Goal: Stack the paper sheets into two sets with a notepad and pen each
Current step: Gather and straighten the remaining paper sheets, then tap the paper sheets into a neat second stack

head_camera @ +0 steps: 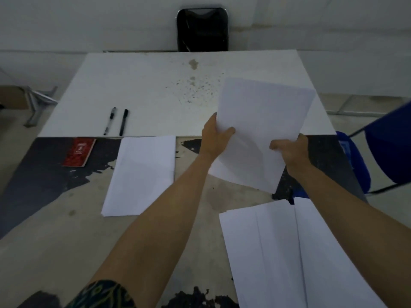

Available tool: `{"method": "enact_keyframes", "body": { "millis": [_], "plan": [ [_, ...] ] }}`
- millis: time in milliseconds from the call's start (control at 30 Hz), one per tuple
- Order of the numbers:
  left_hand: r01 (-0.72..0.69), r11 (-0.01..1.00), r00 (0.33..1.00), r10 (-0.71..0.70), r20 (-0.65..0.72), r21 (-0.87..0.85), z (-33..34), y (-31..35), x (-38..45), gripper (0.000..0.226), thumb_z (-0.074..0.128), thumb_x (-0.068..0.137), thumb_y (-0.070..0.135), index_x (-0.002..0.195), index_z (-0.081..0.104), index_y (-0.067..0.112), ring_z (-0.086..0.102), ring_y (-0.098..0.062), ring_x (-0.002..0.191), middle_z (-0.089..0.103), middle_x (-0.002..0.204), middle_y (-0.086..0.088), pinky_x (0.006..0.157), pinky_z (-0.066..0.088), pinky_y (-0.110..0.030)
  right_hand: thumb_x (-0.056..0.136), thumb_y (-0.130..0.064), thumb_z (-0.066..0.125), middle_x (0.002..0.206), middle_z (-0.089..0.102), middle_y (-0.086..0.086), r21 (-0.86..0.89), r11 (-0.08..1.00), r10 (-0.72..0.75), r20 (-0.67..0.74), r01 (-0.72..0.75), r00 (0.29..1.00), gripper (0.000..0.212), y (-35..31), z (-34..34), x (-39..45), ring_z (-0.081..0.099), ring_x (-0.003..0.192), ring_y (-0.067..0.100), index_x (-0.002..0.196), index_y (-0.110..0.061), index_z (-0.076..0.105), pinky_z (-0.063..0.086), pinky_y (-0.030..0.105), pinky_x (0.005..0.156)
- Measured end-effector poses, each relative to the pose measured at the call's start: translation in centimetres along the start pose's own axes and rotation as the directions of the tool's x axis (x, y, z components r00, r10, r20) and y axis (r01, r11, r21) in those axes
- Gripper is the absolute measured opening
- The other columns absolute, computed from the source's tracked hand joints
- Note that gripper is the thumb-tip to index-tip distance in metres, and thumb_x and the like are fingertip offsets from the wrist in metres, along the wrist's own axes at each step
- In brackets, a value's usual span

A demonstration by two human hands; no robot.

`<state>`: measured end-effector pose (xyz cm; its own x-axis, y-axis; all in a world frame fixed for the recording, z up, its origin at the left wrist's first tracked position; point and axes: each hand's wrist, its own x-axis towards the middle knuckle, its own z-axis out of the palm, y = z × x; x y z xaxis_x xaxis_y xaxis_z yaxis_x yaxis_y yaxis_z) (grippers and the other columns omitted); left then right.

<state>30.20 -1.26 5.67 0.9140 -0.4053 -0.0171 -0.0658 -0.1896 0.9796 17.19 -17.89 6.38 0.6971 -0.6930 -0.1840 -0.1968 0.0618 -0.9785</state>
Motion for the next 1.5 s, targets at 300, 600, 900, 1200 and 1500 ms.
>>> {"method": "enact_keyframes", "body": {
  "millis": [300, 600, 900, 1200, 1500],
  "plan": [
    [0.117, 0.990, 0.989, -0.123, 0.077, 0.082, -13.0, -0.4, -0.5, 0.073, 0.059, 0.082, -0.002, 0.148, 0.035, 0.019, 0.051, -0.022, 0.119, 0.050, 0.136, -0.005, 0.095, 0.048, -0.036, 0.079, -0.003, 0.060, 0.111, 0.061, 0.012, -0.129, 0.983, 0.148, 0.158, -0.128, 0.976, 0.041, -2.9, 12.1, -0.6, 0.060, 0.089, 0.026, 0.119, -0.006, 0.051, 0.051, 0.036, 0.072],
    [0.402, 0.880, 0.904, -0.339, -0.259, 0.252, -24.1, -10.8, -4.0, 0.060, 0.064, 0.084, 0.008, 0.142, 0.047, 0.014, 0.058, -0.027, 0.119, 0.061, 0.130, -0.007, 0.099, 0.047, -0.033, 0.082, -0.003, 0.062, 0.117, 0.065, 0.010, -0.456, 0.885, 0.251, 0.288, -0.099, 0.924, 0.042, 4.7, 25.8, -3.7, 0.062, 0.094, 0.023, 0.124, -0.003, 0.055, 0.047, 0.025, 0.068],
    [0.489, 0.812, 0.850, -0.360, -0.385, 0.320, -27.7, -16.7, -2.4, 0.050, 0.060, 0.084, -0.001, 0.132, 0.055, 0.008, 0.058, -0.029, 0.115, 0.063, 0.123, -0.010, 0.085, 0.042, -0.025, 0.083, -0.007, 0.073, 0.121, 0.065, 0.009, -0.558, 0.830, 0.217, 0.319, -0.002, 0.923, 0.052, 9.1, 31.2, -3.6, 0.065, 0.100, 0.023, 0.131, -0.007, 0.054, 0.052, 0.027, 0.078],
    [0.581, 0.713, 0.813, -0.494, -0.307, 0.391, -28.7, -16.6, -0.7, 0.094, 0.069, 0.083, 0.020, 0.158, 0.012, 0.018, 0.021, -0.036, 0.146, 0.032, 0.156, -0.011, 0.114, 0.028, -0.049, 0.028, -0.064, 0.094, 0.163, 0.019, 0.006, -0.726, 0.675, 0.279, 0.417, 0.133, 0.865, 0.159, 8.7, 30.6, -5.2, 0.019, 0.150, 0.032, 0.157, -0.030, 0.007, 0.027, 0.054, 0.119],
    [0.581, 0.689, 0.813, -0.503, -0.292, 0.433, -28.3, -16.7, -0.7, 0.093, 0.066, 0.083, 0.021, 0.158, 0.010, 0.022, 0.011, -0.037, 0.148, 0.029, 0.159, -0.004, 0.114, 0.025, -0.055, 0.042, -0.029, 0.101, 0.154, -0.039, 0.024, -0.794, 0.468, 0.356, 0.571, 0.388, 0.740, 0.175, 9.4, 30.1, -10.5, -0.021, 0.148, 0.046, 0.135, -0.049, -0.047, 0.005, 0.058, 0.120]
  ]
}}
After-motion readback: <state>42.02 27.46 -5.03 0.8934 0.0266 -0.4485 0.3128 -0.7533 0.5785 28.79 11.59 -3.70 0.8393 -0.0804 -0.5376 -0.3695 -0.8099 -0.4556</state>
